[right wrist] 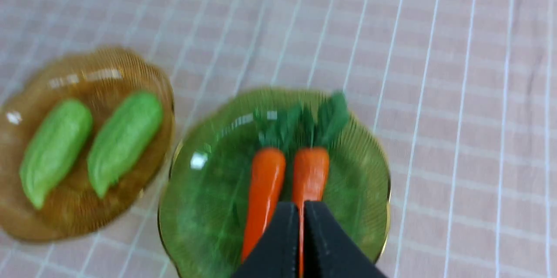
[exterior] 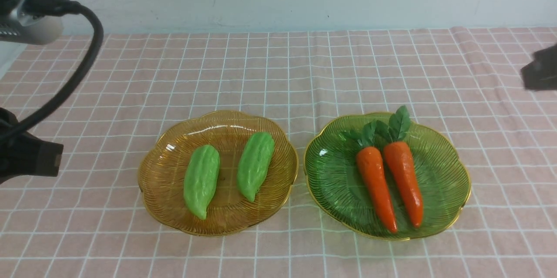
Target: Put different types of vegetables on the plate.
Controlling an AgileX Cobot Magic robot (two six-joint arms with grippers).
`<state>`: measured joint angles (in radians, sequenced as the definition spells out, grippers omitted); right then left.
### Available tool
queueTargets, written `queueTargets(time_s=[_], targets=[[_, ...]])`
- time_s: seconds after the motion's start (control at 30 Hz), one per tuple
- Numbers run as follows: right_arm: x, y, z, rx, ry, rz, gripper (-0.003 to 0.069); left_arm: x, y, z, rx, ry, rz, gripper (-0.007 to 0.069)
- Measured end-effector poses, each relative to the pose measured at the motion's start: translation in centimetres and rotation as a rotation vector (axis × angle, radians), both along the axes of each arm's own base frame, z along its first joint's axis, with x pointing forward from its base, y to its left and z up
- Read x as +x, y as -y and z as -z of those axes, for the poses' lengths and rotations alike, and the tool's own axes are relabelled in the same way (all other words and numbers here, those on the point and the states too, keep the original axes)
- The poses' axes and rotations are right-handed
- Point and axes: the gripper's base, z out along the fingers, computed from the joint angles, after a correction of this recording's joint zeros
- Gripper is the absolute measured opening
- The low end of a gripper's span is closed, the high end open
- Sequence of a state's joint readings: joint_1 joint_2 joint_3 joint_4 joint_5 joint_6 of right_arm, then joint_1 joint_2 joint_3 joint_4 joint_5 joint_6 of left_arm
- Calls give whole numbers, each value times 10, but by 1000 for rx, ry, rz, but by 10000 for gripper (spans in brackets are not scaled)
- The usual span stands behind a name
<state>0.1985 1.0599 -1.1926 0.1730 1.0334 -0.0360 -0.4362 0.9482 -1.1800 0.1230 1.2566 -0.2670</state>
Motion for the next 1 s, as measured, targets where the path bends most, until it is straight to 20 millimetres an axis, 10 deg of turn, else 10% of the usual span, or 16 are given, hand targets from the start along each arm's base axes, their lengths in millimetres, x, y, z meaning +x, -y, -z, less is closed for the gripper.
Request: queueTargets(time_s=[0.17, 0.43, 0.67, 1.0], targets=[[-93, 24, 17, 109, 532, 61, -15, 0, 0, 0, 9, 2, 12, -3], [-162, 42, 82, 207, 938, 115, -15, -3, -1, -1, 21, 15, 34, -3], [-172, 45, 101, 224, 1004, 124, -15, -37, -17, -6, -22, 124, 50, -3], [-172, 45, 99, 230, 1031, 130, -15, -114, -51, 38, -147, 423, 66, -3]])
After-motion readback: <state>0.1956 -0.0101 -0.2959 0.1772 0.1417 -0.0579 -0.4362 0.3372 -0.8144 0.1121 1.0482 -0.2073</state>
